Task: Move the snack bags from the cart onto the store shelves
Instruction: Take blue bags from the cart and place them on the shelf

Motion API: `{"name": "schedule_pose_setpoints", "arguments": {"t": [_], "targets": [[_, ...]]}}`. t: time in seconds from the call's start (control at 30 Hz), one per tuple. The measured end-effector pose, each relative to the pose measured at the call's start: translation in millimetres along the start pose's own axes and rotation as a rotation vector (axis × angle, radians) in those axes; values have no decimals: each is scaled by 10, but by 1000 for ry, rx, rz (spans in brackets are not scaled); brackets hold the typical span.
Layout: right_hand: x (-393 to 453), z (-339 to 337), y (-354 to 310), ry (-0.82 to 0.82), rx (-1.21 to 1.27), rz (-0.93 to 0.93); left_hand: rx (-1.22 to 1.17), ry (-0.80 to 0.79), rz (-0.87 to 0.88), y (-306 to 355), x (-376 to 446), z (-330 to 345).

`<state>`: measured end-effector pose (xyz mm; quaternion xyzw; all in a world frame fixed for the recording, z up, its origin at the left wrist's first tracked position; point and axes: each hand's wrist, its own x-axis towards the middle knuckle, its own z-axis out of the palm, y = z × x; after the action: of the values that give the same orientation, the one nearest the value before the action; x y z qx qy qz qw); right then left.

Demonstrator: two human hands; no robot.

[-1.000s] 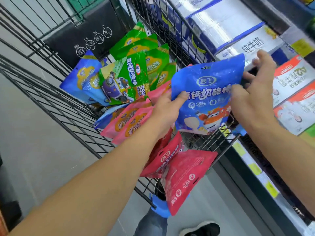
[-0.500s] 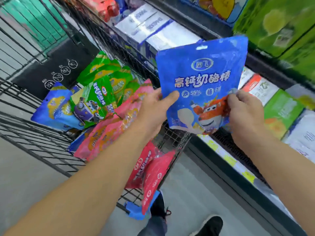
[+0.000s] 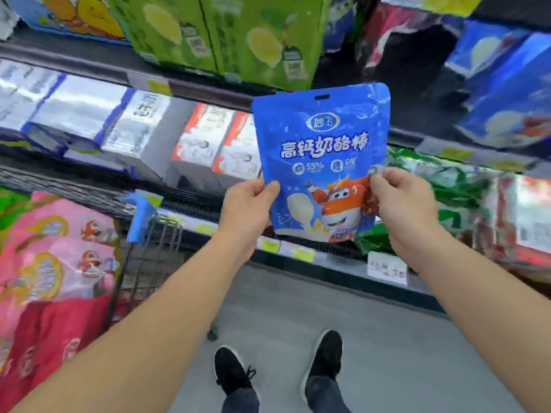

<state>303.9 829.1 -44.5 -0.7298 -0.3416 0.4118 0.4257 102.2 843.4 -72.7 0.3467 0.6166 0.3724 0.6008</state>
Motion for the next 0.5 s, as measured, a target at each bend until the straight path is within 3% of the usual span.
{"name": "schedule_pose_setpoints", "arguments": {"t": [0.23, 0.5], "targets": [[451, -1194, 409, 167, 64, 58, 142, -109, -3, 70, 106, 1416], [926, -2079, 599, 360, 41, 67, 199, -201, 79, 249, 281, 2548]]}}
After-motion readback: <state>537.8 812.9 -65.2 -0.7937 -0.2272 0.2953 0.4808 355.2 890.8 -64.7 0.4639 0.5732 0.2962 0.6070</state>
